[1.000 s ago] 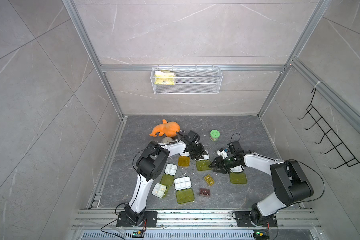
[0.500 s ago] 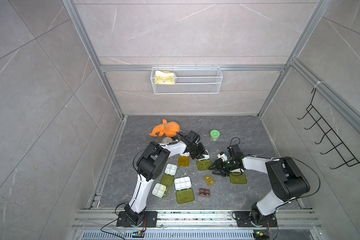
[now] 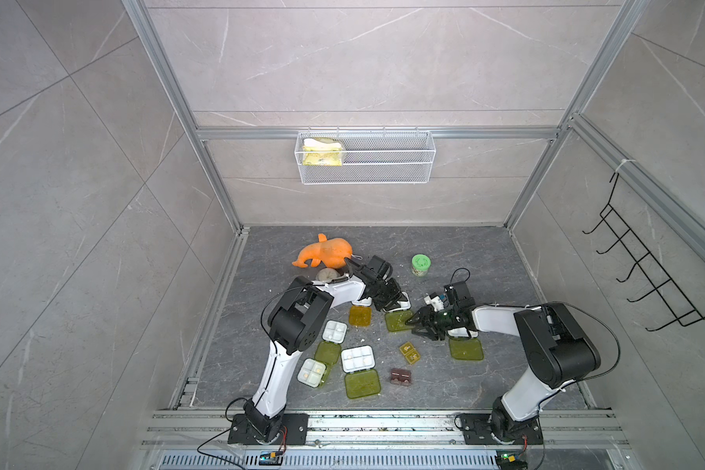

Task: Close pillboxes
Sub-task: Close the lid on the pillbox.

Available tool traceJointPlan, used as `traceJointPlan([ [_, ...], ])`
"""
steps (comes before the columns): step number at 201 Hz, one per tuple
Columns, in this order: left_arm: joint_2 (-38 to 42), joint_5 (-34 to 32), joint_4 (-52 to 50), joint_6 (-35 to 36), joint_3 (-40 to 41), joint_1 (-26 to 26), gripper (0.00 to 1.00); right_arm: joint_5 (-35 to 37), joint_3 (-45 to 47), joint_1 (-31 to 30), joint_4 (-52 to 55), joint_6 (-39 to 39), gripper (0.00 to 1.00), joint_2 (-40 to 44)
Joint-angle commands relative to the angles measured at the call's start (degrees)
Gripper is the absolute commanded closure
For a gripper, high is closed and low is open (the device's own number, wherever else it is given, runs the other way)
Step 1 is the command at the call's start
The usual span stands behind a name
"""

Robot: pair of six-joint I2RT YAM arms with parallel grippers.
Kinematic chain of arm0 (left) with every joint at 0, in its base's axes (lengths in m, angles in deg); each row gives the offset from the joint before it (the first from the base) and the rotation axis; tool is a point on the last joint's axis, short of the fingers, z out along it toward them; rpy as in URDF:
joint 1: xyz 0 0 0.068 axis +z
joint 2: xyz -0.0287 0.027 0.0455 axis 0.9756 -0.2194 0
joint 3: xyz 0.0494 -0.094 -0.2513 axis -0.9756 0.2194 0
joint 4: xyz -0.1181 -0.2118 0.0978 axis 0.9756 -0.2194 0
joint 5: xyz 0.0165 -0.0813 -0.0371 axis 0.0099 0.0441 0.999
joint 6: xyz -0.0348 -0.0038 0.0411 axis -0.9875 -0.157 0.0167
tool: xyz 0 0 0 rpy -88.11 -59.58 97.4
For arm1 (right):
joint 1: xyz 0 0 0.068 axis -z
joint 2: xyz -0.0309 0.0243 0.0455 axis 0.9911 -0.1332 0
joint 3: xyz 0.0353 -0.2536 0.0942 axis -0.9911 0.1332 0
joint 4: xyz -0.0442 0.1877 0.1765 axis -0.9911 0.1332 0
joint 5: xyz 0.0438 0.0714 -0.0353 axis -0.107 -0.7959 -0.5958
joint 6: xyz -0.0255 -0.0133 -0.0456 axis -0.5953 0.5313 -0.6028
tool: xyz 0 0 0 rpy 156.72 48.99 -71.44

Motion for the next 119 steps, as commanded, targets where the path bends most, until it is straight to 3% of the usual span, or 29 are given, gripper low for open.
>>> traceJointPlan([
  [1,-2.4,1.1,-3.0,-1.3,2.2,-1.8,0.64,4.3,1.2,0.0,-6.3,1.7,0.52,-1.6],
  [119,-1.3,1.5,-1.8,-2.2,4.5,-2.5,0.64,2.4,7.8,0.0,-25.2,6.7,0.52,2.5],
])
